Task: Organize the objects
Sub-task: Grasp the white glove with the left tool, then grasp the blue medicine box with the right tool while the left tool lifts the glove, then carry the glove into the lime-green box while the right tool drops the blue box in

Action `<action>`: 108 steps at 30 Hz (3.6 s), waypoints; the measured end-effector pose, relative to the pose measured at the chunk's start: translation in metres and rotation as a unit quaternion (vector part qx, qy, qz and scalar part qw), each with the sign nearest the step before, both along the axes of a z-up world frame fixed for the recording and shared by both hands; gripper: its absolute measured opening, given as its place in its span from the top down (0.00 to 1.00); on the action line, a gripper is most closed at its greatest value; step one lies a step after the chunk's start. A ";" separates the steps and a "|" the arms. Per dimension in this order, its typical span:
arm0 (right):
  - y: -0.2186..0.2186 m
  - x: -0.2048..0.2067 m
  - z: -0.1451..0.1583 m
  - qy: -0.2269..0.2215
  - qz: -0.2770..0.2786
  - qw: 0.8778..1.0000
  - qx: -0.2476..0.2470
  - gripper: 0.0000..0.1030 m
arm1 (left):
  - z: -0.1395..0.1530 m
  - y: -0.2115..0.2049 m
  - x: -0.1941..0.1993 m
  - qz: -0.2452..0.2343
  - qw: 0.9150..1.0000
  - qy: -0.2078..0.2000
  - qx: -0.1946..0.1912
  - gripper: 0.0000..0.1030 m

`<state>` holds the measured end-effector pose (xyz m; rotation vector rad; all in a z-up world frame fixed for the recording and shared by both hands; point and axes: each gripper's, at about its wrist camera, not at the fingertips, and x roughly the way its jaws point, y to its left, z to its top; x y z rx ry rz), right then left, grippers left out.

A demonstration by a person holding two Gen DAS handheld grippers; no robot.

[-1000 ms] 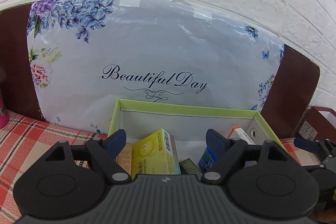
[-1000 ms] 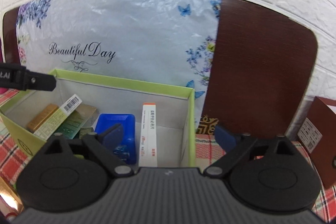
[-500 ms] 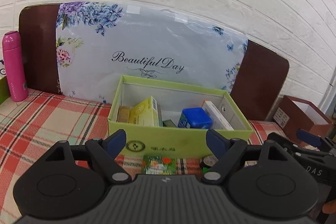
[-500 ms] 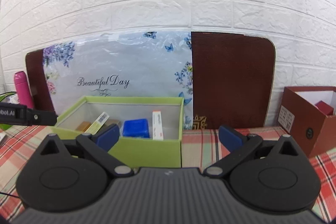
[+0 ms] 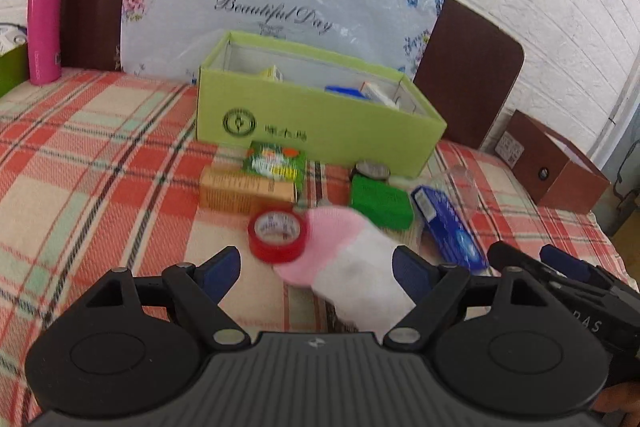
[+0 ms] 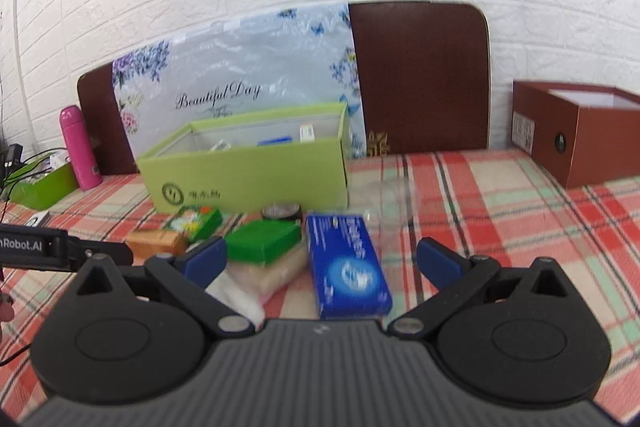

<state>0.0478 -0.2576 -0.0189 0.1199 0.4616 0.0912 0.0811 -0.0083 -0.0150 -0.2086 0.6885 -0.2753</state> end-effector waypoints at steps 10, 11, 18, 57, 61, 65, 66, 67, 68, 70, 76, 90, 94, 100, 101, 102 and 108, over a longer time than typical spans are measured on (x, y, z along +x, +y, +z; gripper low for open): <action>-0.004 -0.024 -0.033 0.045 -0.009 0.999 0.008 0.00 | -0.006 -0.017 -0.009 -0.020 1.000 0.006 -0.014 0.16; -0.007 -0.025 -0.033 0.044 -0.012 0.999 0.010 0.00 | -0.006 -0.020 -0.007 -0.026 1.000 -0.003 -0.015 0.16; -0.013 -0.028 -0.034 0.046 -0.017 0.999 0.016 0.00 | -0.022 -0.029 0.020 -0.045 0.998 0.031 -0.027 0.68; -0.010 0.055 -0.053 0.090 0.012 0.996 -0.022 0.43 | -0.015 0.034 0.005 -0.040 0.995 0.050 -0.077 0.82; -0.012 0.038 -0.042 0.077 0.018 0.997 -0.010 0.43 | 0.005 0.048 -0.002 -0.034 0.994 0.021 -0.104 0.82; -0.017 0.017 -0.029 0.079 0.045 0.996 -0.003 0.43 | 0.021 0.062 -0.009 -0.012 0.996 -0.009 -0.090 0.83; -0.016 0.013 -0.029 0.085 0.057 0.995 -0.006 0.43 | 0.021 0.065 -0.009 -0.008 0.996 -0.010 -0.087 0.83; -0.014 0.011 -0.030 0.094 0.071 0.993 -0.011 0.43 | 0.018 0.068 -0.008 -0.003 0.996 -0.006 -0.084 0.83; -0.011 0.008 -0.031 0.102 0.083 0.991 -0.016 0.43 | 0.014 0.070 -0.007 0.003 0.997 0.001 -0.082 0.82; -0.005 0.007 -0.036 0.107 0.084 0.990 -0.024 0.42 | 0.002 0.073 -0.003 0.015 0.997 0.019 -0.075 0.82; 0.004 0.012 -0.042 0.115 0.081 0.990 -0.021 0.36 | -0.029 0.078 0.003 0.026 0.995 0.070 -0.072 0.76; 0.002 0.014 -0.045 0.109 0.059 0.992 -0.017 0.44 | -0.011 0.071 -0.001 0.008 0.996 0.034 -0.087 0.90; -0.004 0.010 -0.035 0.095 0.057 0.994 -0.003 0.44 | 0.007 0.066 0.001 -0.002 0.996 0.008 -0.084 0.90; -0.007 0.007 -0.005 0.046 0.064 0.997 0.009 0.44 | 0.035 0.053 0.014 -0.026 0.996 -0.030 -0.082 0.90; -0.006 0.008 0.001 0.038 0.066 0.997 0.008 0.44 | 0.039 0.050 0.017 -0.029 0.996 -0.035 -0.081 0.90; -0.006 0.010 0.006 0.030 0.068 0.997 0.006 0.44 | 0.045 0.048 0.021 -0.033 0.995 -0.043 -0.080 0.90; 0.000 0.030 0.033 -0.009 0.075 0.997 -0.006 0.44 | 0.076 0.031 0.048 -0.044 0.992 -0.087 -0.080 0.90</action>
